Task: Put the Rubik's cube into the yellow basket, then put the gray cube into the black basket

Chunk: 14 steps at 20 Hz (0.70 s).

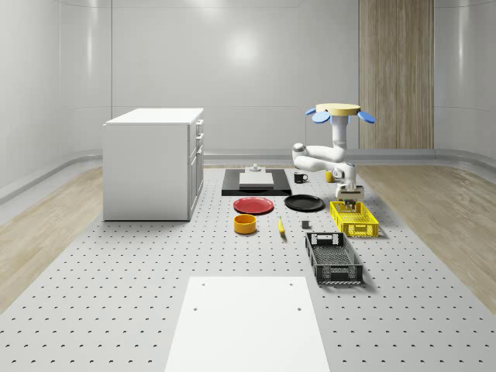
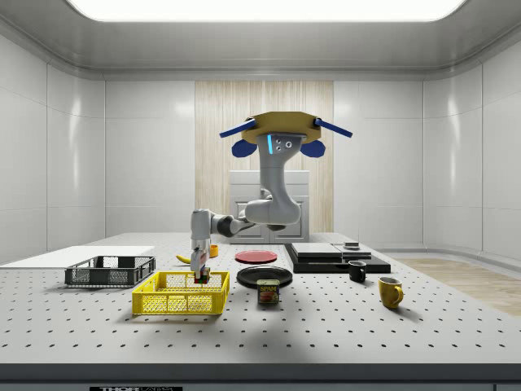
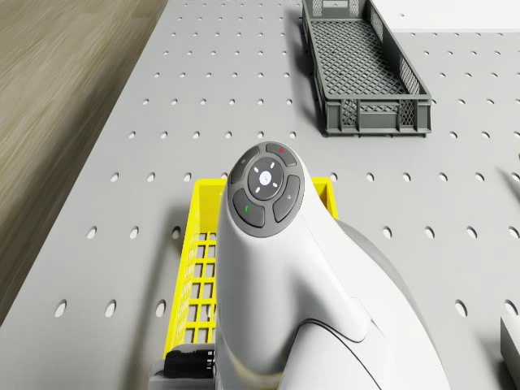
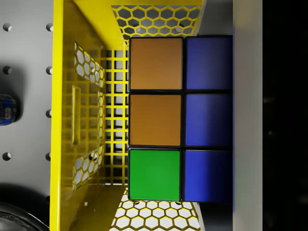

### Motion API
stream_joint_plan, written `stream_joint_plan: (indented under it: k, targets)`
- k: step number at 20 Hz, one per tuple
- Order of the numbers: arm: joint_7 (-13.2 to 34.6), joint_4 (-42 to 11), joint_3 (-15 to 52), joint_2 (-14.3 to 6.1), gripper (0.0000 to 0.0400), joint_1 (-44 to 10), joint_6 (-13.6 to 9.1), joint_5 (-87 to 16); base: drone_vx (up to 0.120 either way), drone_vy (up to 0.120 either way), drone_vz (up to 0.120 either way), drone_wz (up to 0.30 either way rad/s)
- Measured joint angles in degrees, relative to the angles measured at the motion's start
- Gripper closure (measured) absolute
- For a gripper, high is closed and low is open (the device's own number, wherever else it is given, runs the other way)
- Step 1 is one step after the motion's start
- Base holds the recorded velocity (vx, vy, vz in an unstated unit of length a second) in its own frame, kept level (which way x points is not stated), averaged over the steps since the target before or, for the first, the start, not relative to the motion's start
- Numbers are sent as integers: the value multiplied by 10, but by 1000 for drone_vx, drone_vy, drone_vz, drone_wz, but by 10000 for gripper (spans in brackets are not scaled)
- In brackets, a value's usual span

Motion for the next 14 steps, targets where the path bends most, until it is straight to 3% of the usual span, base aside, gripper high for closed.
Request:
stream_joint_plan:
  k: [14]
  targets:
    - [-2, 29, -94, 2, 113, -17, 37, -87, 0, 0, 0, 0]
